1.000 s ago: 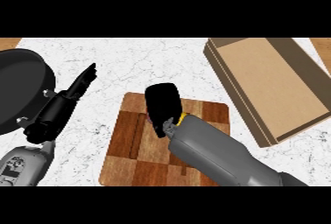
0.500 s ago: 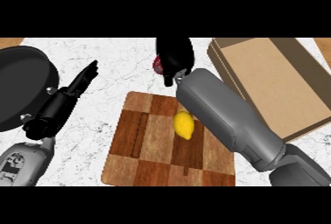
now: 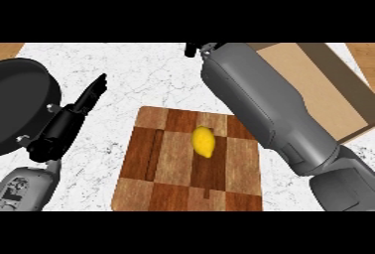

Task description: Pick the can from the cutting board and place it in the cardboard box

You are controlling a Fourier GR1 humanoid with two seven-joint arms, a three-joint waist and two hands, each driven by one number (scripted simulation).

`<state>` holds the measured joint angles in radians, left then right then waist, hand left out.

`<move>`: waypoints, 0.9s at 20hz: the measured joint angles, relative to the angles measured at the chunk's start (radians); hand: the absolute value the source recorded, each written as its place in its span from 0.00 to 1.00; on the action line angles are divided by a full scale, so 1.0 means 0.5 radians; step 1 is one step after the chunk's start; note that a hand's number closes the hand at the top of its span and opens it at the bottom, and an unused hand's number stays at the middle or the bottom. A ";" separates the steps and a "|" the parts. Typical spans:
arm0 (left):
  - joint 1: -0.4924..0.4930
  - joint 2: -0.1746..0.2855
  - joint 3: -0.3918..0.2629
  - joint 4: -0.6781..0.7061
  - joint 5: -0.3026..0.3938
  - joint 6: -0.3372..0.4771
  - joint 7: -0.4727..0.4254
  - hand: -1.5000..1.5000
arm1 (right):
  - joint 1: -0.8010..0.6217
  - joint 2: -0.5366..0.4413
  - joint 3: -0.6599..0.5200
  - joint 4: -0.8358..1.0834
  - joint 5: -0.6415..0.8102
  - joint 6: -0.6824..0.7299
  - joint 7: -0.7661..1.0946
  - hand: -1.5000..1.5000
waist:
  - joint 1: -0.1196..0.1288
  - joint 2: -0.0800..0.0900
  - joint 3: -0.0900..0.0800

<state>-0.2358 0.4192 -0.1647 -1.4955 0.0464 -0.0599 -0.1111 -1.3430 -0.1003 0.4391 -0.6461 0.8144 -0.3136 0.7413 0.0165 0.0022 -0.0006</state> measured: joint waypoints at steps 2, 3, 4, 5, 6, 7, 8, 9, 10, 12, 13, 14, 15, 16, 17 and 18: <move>0.002 -0.008 0.002 -0.013 -0.007 0.009 0.016 0.50 | -0.030 -0.073 -0.066 0.011 0.025 -0.076 0.086 1.00 | -0.008 -0.002 0.000; -0.003 -0.010 0.008 -0.007 -0.006 0.006 0.019 0.50 | -0.037 -0.109 -0.093 0.010 0.035 -0.099 0.123 1.00 | -0.015 -0.003 0.001; -0.001 -0.004 0.017 -0.027 -0.004 0.001 0.032 0.50 | -0.050 -0.126 -0.116 0.024 0.053 -0.117 0.173 1.00 | -0.013 -0.004 0.001; 0.012 0.002 0.026 -0.039 0.003 -0.008 0.031 0.50 | -0.059 -0.162 -0.143 0.027 0.064 -0.134 0.200 1.00 | -0.013 -0.005 0.001; 0.024 -0.005 0.023 -0.044 -0.011 0.000 0.029 0.50 | -0.050 -0.189 -0.166 0.034 0.076 -0.157 0.219 1.00 | -0.014 -0.005 0.001; 0.039 -0.010 0.021 -0.067 -0.012 0.000 0.042 0.50 | -0.016 -0.217 -0.187 0.034 0.084 -0.197 0.221 1.00 | -0.015 -0.006 0.001; 0.055 -0.008 0.025 -0.080 -0.021 0.000 0.033 0.50 | -0.001 -0.246 -0.209 0.021 0.091 -0.205 0.233 1.00 | -0.018 -0.006 0.001; 0.049 -0.017 0.019 -0.092 -0.035 0.009 0.056 0.50 | -0.007 -0.293 -0.243 0.033 0.084 -0.204 0.221 1.00 | -0.017 -0.005 0.001; 0.044 -0.020 0.027 -0.092 -0.038 0.010 0.057 0.50 | 0.014 -0.325 -0.268 0.031 0.084 -0.211 0.218 1.00 | -0.020 -0.005 0.001; 0.017 -0.043 0.027 -0.067 -0.054 0.014 0.072 0.50 | 0.025 -0.414 -0.323 0.034 0.067 -0.179 0.182 1.00 | -0.026 -0.004 0.001; 0.000 -0.047 0.033 -0.057 -0.052 0.008 0.087 0.50 | 0.033 -0.469 -0.340 0.039 0.062 -0.139 0.156 1.00 | -0.029 -0.004 0.001; 0.002 -0.049 0.035 -0.045 -0.057 0.002 0.078 0.50 | 0.050 -0.505 -0.351 0.066 0.064 -0.116 0.129 1.00 | -0.027 -0.002 0.001; -0.010 -0.054 0.041 -0.015 -0.061 -0.003 0.058 0.50 | 0.060 -0.538 -0.368 0.089 0.052 -0.069 0.102 1.00 | -0.028 -0.001 0.001; 0.015 -0.055 0.037 -0.047 -0.061 -0.011 0.059 0.50 | 0.078 -0.557 -0.382 0.120 0.044 -0.040 0.075 1.00 | -0.021 0.000 0.001; 0.035 -0.064 0.030 -0.060 -0.068 -0.007 0.053 0.50 | 0.109 -0.591 -0.403 0.139 0.021 0.003 0.036 1.00 | -0.020 -0.001 0.001; 0.031 -0.058 0.038 -0.062 -0.063 -0.019 0.055 0.50 | 0.122 -0.619 -0.430 0.174 -0.010 0.059 -0.001 1.00 | -0.016 0.001 0.001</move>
<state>-0.2205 0.3901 -0.1457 -1.5262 0.0149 -0.0693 -0.0834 -1.2819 -0.4098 0.2242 -0.5592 0.8095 -0.2841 0.7405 0.0084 0.0029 0.0000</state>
